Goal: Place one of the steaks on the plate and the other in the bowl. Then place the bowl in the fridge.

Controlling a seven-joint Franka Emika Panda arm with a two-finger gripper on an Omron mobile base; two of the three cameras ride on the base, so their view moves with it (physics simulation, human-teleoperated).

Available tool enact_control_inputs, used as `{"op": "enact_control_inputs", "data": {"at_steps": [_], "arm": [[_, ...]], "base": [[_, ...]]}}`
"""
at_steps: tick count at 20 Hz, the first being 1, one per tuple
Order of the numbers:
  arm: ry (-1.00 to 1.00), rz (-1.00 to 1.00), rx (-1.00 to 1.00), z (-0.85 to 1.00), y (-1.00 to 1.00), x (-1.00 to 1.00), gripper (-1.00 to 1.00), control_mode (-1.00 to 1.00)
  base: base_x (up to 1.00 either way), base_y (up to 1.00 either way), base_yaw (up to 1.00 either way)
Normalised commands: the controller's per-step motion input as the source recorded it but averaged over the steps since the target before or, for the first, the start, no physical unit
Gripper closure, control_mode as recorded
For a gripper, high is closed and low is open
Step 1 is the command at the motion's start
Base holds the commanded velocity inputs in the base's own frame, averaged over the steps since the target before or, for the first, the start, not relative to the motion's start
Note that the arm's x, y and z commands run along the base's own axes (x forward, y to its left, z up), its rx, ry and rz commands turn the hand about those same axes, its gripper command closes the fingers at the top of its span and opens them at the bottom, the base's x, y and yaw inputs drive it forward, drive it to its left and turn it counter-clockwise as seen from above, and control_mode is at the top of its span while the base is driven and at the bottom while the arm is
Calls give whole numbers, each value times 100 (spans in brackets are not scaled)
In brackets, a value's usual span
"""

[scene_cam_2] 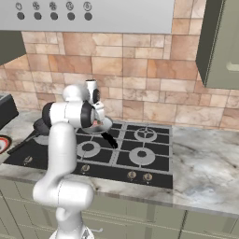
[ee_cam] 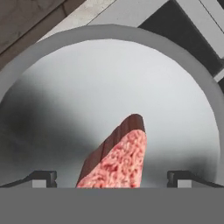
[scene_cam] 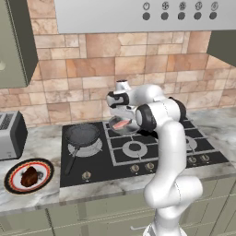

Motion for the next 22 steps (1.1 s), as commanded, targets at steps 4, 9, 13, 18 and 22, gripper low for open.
{"op": "enact_control_inputs", "data": {"at_steps": [4,9,13,18,22], "arm": [[0,-4,0,-14,1,0,-100,-100],[0,-4,0,-23,0,0,-100,-100],[0,-4,0,-25,0,0,-100,-100],[0,-4,0,-31,2,0,100,-100],[0,-4,0,-37,0,-16,100,-100]], "base": [[0,0,0],[0,0,0],[0,0,0],[0,0,0],[0,0,0]]}}
